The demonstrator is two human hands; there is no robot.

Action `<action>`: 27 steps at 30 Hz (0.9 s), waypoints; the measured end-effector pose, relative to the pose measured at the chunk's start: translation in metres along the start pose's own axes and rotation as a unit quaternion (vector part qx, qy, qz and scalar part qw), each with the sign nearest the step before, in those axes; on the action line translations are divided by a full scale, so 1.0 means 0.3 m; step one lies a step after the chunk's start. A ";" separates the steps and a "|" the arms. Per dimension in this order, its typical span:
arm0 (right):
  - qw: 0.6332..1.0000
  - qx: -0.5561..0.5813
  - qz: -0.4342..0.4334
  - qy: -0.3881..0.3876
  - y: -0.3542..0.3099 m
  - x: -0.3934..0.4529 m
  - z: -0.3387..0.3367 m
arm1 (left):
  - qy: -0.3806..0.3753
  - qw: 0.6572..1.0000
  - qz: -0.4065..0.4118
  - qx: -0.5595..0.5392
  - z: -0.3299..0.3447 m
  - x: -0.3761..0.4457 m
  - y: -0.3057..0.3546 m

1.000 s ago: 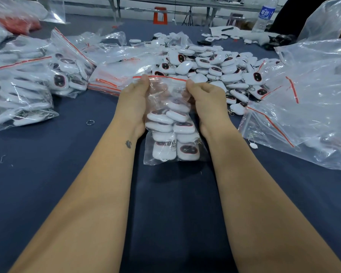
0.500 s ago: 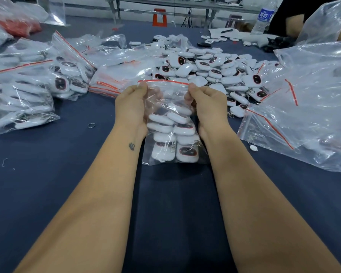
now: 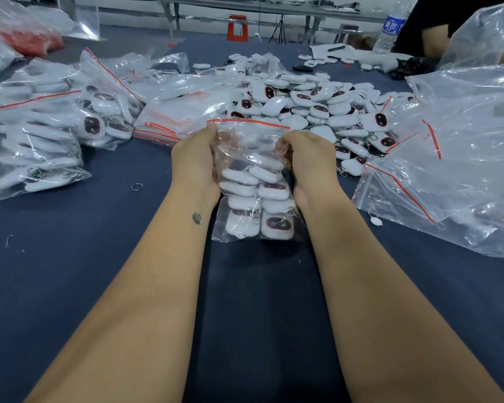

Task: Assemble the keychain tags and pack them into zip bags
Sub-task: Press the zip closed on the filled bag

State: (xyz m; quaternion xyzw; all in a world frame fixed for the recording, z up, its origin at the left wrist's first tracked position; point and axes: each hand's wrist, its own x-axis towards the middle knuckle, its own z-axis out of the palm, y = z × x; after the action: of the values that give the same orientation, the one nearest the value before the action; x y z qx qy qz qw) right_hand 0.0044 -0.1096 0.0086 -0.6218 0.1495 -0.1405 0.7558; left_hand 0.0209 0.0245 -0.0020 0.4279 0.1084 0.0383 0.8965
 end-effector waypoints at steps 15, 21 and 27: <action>0.999 -0.018 -0.026 -0.038 -0.006 -0.003 0.005 | 0.016 0.998 0.016 -0.050 -0.004 0.007 0.000; 0.996 -0.056 -0.053 -0.034 0.007 -0.009 0.001 | 0.050 0.998 0.040 -0.009 0.004 -0.002 -0.005; 0.998 -0.039 -0.037 -0.044 -0.003 -0.010 0.001 | 0.068 0.997 0.025 -0.001 -0.002 -0.003 0.001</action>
State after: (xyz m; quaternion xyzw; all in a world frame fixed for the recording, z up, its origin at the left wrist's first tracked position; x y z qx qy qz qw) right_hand 0.0018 -0.1082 0.0098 -0.6614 0.0984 -0.1352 0.7312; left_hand 0.0200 0.0249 -0.0020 0.4263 0.1578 0.0900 0.8861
